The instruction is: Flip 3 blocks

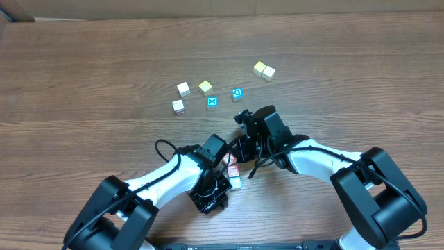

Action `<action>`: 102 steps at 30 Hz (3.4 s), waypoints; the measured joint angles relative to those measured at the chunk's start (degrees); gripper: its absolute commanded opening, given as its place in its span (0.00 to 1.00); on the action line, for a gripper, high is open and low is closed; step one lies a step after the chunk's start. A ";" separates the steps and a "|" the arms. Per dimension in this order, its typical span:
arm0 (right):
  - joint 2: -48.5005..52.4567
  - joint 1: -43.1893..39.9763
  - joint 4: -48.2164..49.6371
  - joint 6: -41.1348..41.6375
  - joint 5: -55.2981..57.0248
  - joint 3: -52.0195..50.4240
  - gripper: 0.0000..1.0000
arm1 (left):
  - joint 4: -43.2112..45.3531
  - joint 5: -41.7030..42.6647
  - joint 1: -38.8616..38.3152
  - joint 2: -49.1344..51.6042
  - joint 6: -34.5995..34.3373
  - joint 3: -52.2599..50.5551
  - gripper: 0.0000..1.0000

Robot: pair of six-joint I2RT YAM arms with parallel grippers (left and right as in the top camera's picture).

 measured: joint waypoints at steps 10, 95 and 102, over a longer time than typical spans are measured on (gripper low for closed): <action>-0.02 0.00 0.04 -0.04 0.28 0.00 0.04 | -0.02 0.00 0.00 0.00 -0.02 0.00 0.04; 0.00 0.55 -2.03 -0.42 -0.94 0.42 0.04 | 0.66 0.94 0.33 0.00 -0.42 -0.20 0.04; 0.00 0.55 -1.66 -0.42 -0.92 0.42 0.04 | 1.70 1.79 0.35 0.22 -0.44 -0.33 0.04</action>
